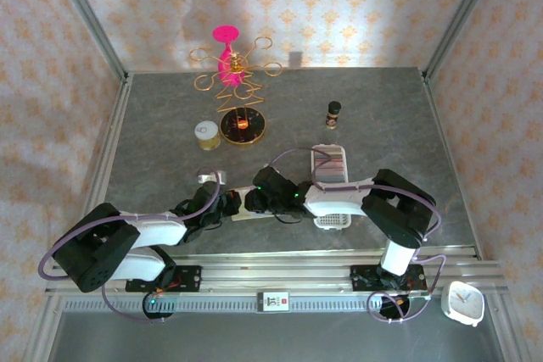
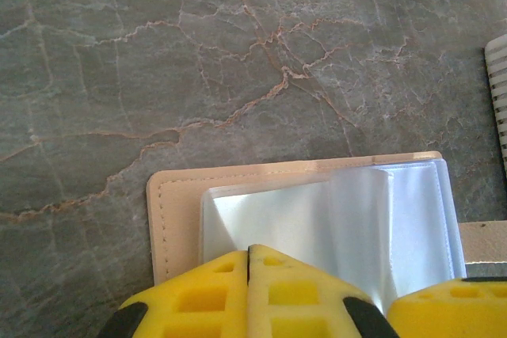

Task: Put the credit cards into the card holder

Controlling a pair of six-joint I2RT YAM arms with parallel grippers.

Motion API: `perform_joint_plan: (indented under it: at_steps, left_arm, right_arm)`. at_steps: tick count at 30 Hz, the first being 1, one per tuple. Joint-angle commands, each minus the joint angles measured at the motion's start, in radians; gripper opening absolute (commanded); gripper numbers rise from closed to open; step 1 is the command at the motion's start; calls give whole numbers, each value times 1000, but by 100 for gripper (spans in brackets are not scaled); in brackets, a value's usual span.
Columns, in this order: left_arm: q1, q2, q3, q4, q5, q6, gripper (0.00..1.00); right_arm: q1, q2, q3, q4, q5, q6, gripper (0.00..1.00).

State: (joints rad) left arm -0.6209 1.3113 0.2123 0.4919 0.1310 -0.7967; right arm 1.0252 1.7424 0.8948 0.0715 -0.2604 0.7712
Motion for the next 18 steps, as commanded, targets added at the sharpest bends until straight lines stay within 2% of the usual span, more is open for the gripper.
perform_joint_plan:
  at_steps: [1, 5, 12, 18]
  left_arm:
    - [1, 9, -22, -14, -4, -16, 3]
    - [1, -10, -30, -11, -27, -26, 6]
    - [1, -133, -74, 6, -76, -62, 26]
    - [1, -218, -100, -80, -169, -110, 27]
  right_arm:
    - [6, -2, -26, 104, -45, 36, 40]
    - [6, -4, -43, 185, -72, 61, 39]
    - [6, 17, -39, 197, -67, 71, 39]
    - [6, 24, -39, 200, -66, 72, 39]
